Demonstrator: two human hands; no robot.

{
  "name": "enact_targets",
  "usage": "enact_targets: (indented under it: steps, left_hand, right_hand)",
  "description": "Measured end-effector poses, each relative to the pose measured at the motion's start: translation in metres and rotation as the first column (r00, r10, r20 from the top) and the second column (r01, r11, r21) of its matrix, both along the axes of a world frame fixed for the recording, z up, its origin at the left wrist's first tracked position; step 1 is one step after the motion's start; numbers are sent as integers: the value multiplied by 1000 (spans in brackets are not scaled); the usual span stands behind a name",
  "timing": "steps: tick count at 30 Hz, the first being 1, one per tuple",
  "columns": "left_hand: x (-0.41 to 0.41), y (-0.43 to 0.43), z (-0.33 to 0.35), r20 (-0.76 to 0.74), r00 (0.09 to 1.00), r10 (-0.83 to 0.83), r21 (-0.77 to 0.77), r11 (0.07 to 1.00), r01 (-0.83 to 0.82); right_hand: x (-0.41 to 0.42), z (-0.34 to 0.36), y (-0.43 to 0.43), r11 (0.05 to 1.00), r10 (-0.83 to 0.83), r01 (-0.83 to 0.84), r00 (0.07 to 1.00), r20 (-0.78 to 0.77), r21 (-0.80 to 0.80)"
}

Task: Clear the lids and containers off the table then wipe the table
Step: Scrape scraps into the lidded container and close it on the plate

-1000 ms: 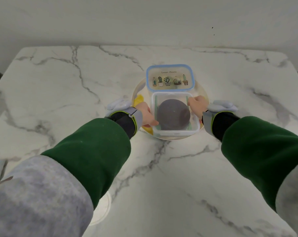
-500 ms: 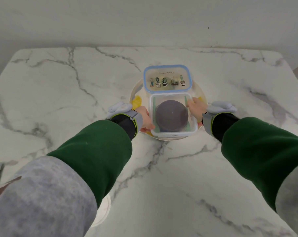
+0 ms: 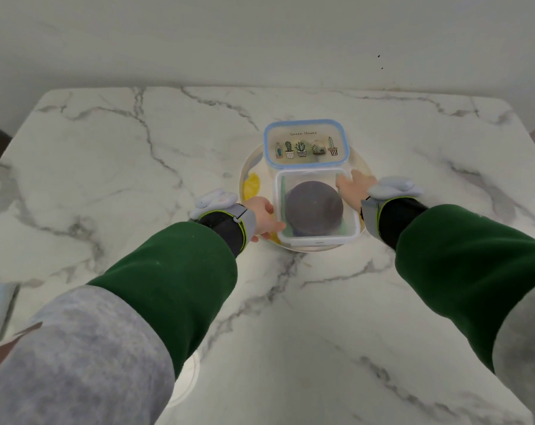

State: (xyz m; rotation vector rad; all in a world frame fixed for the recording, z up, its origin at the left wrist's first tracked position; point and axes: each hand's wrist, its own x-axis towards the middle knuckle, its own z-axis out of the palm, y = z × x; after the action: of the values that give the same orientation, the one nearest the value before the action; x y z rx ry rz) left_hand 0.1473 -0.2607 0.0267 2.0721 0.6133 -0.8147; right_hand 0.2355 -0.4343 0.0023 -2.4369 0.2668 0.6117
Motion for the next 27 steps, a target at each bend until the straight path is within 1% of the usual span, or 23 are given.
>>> enact_targets:
  steps: [4, 6, 10, 15, 21, 27]
  left_hand:
    - [-8, 11, 8, 70, 994, 84, 6, 996, -85]
    - [-15, 25, 13, 95, 989, 117, -4, 993, -117]
    - [-34, 66, 23, 127, 982, 141, 16, 989, -144]
    - [-63, 117, 31, 120, 988, 101, 34, 994, -106]
    - [-104, 186, 36, 131, 986, 103, 47, 993, -110]
    - [-136, 232, 36, 126, 977, 173, 71, 981, -182]
  right_hand:
    - [3, 12, 19, 970, 158, -124, 975, 154, -210]
    - [-2, 16, 45, 959, 218, -176, 959, 179, -223]
    - [-31, 29, 105, 949, 301, -273, 932, 203, -155]
    - [-70, 43, 160, 907, 420, -410, 899, 127, -100]
    - [-130, 49, 240, 904, 422, -427, 901, 105, 34]
    - [-165, 47, 285, 856, 511, -514, 858, 51, 54]
